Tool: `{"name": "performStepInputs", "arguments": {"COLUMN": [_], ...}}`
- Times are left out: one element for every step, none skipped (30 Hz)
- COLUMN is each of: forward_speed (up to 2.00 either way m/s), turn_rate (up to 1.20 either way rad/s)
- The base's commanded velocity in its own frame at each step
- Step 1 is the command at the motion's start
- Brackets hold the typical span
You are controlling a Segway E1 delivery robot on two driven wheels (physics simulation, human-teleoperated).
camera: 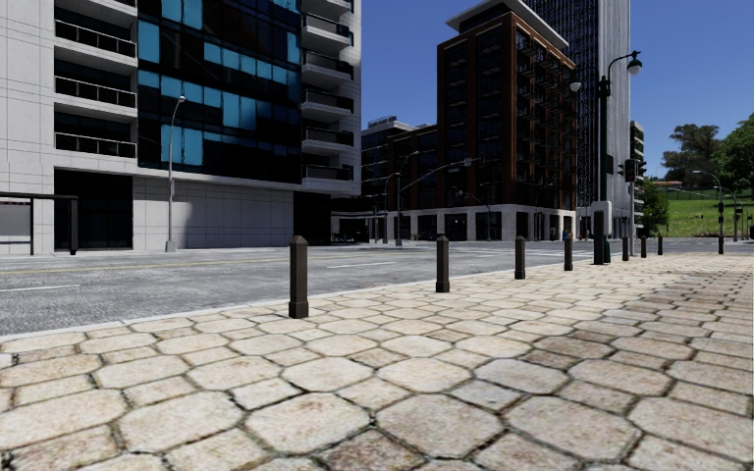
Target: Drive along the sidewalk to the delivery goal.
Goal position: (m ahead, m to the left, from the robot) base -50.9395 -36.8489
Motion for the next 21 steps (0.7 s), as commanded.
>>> {"name": "performStepInputs", "arguments": {"forward_speed": [0.0,0.0,0.0,0.0,0.0,0.0,0.0,0.0,0.0,0.0,0.0,0.0,0.0,0.0,0.0,0.0,0.0,0.0,0.0,0.0,0.0], "turn_rate": [0.0,0.0,0.0,0.0,0.0,0.0,0.0,0.0,0.0,0.0,0.0,0.0,0.0,0.0,0.0,0.0,0.0,0.0,0.0,0.0,0.0]}}
